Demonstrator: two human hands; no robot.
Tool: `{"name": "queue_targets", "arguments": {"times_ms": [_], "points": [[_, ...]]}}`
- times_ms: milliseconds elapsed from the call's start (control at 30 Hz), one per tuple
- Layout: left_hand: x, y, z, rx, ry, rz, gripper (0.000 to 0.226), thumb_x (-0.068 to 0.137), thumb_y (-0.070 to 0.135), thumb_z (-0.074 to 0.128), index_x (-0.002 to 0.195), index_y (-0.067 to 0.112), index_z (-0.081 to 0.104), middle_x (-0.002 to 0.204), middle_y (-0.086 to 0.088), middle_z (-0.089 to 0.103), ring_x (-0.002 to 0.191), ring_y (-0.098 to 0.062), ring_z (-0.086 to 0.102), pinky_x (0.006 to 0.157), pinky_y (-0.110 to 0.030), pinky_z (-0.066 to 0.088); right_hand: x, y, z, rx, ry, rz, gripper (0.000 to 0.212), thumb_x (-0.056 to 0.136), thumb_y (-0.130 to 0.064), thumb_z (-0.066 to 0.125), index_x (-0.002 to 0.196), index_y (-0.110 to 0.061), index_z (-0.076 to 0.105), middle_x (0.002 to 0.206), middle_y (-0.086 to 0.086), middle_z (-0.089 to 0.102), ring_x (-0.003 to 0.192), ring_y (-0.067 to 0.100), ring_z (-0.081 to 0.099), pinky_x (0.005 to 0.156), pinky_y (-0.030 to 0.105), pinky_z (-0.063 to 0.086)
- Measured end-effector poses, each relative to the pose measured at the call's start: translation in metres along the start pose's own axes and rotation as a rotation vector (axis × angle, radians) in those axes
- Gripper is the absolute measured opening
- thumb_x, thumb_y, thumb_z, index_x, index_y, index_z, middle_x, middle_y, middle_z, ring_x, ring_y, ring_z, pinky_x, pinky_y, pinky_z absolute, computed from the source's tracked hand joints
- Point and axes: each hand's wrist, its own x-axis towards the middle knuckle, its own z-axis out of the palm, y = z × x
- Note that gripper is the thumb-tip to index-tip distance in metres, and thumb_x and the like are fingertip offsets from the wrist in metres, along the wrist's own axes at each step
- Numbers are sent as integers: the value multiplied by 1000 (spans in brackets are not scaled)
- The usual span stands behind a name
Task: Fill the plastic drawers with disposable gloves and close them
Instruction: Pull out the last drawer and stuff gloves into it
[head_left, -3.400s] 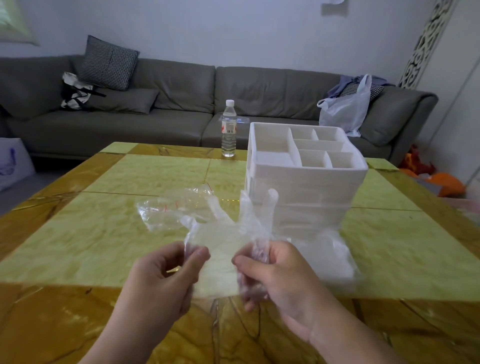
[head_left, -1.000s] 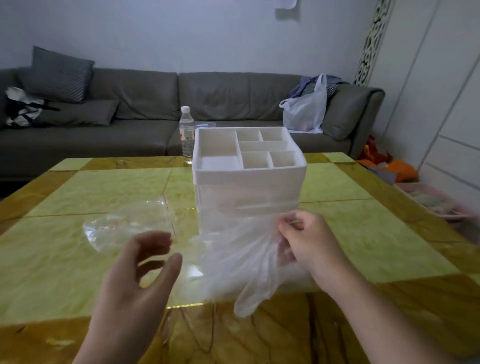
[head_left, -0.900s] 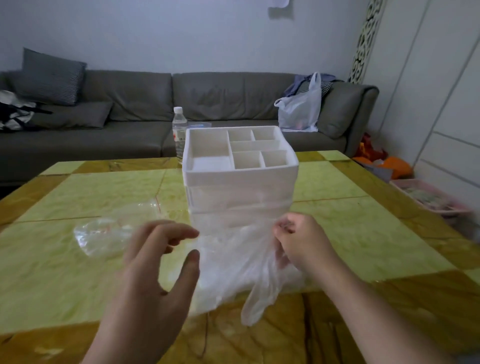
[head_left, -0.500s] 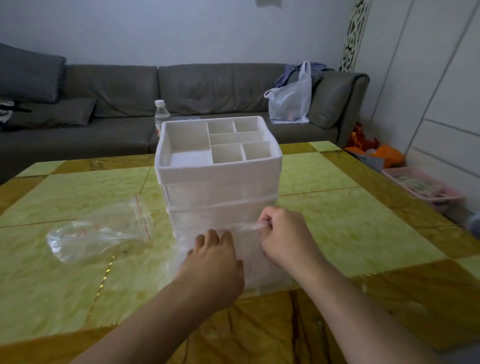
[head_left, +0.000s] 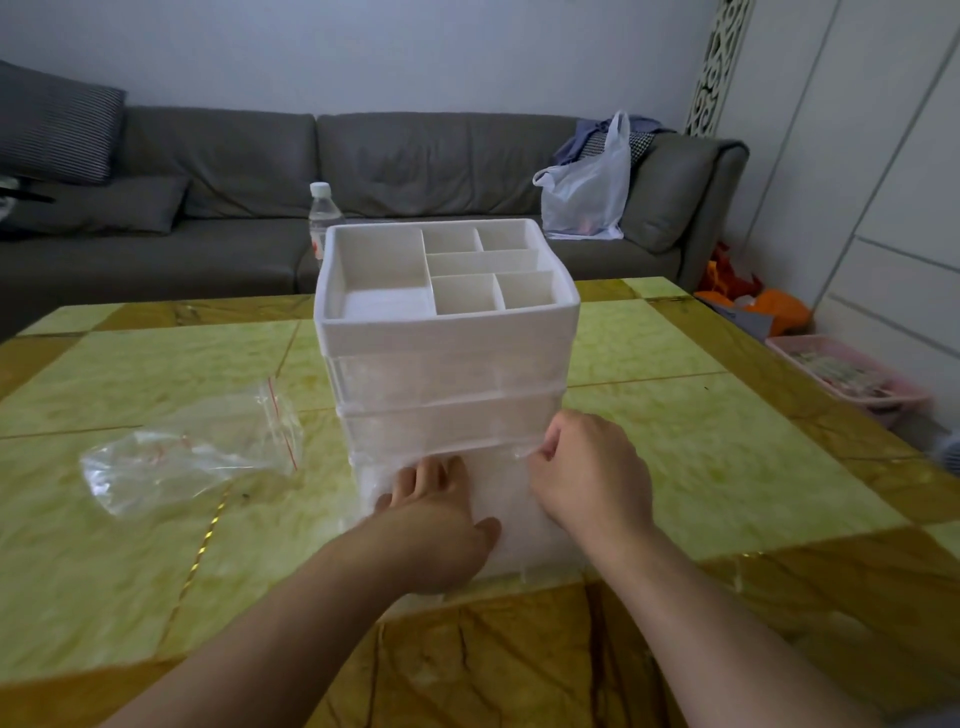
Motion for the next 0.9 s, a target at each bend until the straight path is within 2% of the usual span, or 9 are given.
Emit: {"name": "queue_targets", "arguments": {"times_ms": [100,167,233,333,433,567,700,767,900], "points": [[6,-2,6,-22,0,-13,87,100,61,38,164,21,-6,169,-2,-5,156,-32,-4,126,-47,9,-1,-6,-23,118,33,11,23,92,-32,73,92,-22,52,80,-4,62,66,17,57,50,29,36],[9,-1,9,-47,9,-27,88,98,63,39,164,23,-4,169,-1,-5,155,-33,-4,125,-47,8,-9,-16,-36,257,57,-99,17,90,-22,68,79,-22,55,68,-5,61,60,13,58,47,31,41],[9,1,11,-77,20,-24,87,95,63,44,163,29,2,166,-2,2,153,-34,1,124,-48,9,-23,-32,-37,300,-92,-168,17,91,-17,60,75,-20,66,67,-5,66,62,7,61,51,23,46],[3,3,9,-29,6,15,84,94,55,55,160,33,9,158,-4,7,149,-35,7,124,-48,12,-35,-45,-13,189,-396,-121,28,88,-11,53,100,-19,77,96,0,73,88,15,68,71,24,50],[-1,-1,8,-51,-10,21,89,95,54,54,162,30,2,163,-5,3,152,-36,4,124,-48,12,-27,-46,-10,70,-457,-142,27,89,-8,51,107,-9,70,118,11,66,118,30,60,95,31,47],[-4,-1,5,-79,-19,-6,84,97,39,47,164,25,-2,167,-6,2,153,-34,3,125,-45,11,-20,-43,-16,-78,-650,-180,34,104,-15,47,135,-9,56,148,15,50,145,31,35,124,34,23],[-20,3,-1,-94,54,-11,68,96,29,49,157,19,23,161,-7,21,148,-32,20,119,-40,24,-9,-42,5,-98,-726,-99,70,96,-34,62,156,-12,36,169,9,19,160,29,13,130,40,21],[-35,5,-5,26,189,-39,57,97,36,50,148,17,35,151,-6,31,140,-29,29,115,-39,30,-3,-43,9,-76,-753,-83,75,95,-39,65,158,-13,33,168,8,19,159,29,16,129,40,25],[-57,4,-10,237,363,-105,57,98,53,47,140,15,44,141,-7,35,133,-28,33,110,-37,34,2,-40,5,-34,-731,-68,69,95,-26,63,157,-14,36,164,8,27,156,29,26,128,39,29]]}}
